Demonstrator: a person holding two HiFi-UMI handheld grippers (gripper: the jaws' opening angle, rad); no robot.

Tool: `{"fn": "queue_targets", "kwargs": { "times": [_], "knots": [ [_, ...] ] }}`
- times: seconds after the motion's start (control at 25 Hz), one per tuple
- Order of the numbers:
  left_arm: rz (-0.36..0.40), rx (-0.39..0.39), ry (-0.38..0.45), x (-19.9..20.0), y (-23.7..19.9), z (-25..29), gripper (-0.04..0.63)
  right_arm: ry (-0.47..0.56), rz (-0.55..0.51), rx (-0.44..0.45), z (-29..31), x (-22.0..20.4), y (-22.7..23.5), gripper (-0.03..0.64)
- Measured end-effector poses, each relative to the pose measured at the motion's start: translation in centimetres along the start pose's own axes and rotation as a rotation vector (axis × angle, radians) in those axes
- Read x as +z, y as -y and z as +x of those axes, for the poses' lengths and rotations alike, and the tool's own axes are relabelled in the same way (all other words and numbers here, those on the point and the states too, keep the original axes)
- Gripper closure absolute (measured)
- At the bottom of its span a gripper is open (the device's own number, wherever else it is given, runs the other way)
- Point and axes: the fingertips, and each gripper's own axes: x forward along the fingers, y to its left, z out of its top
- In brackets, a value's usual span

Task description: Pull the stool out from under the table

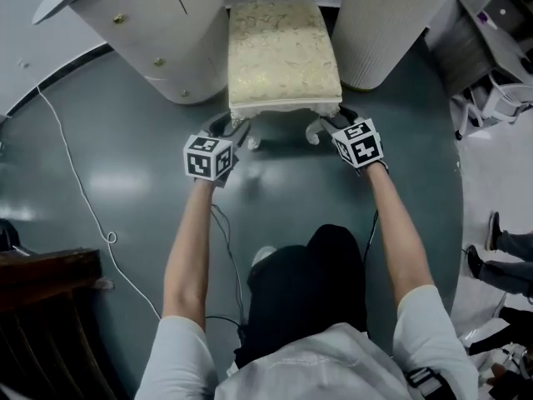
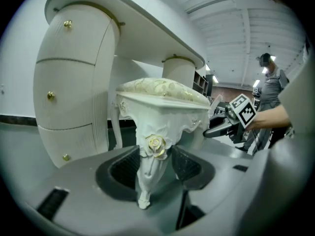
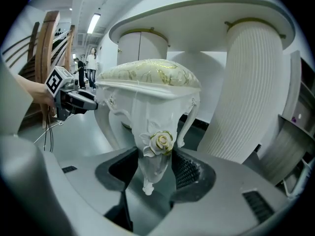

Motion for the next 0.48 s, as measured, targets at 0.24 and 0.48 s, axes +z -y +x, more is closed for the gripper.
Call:
{"fn": "queue_targets", "kwargs": {
  "times": [0.24, 0.48],
  "knots": [
    [-0.015, 0.0, -0.012, -1.9, 3.3, -2.8, 0.387, 0.016, -0.003, 0.015, -3.7, -2.4, -2.4, 0.391],
    [-0.029, -0.01, -0.034, -4.1, 7.4, -5.6, 0.388, -0.006, -0.016, 0.03, -7.6, -5.2, -4.3, 0.391]
  ]
}}
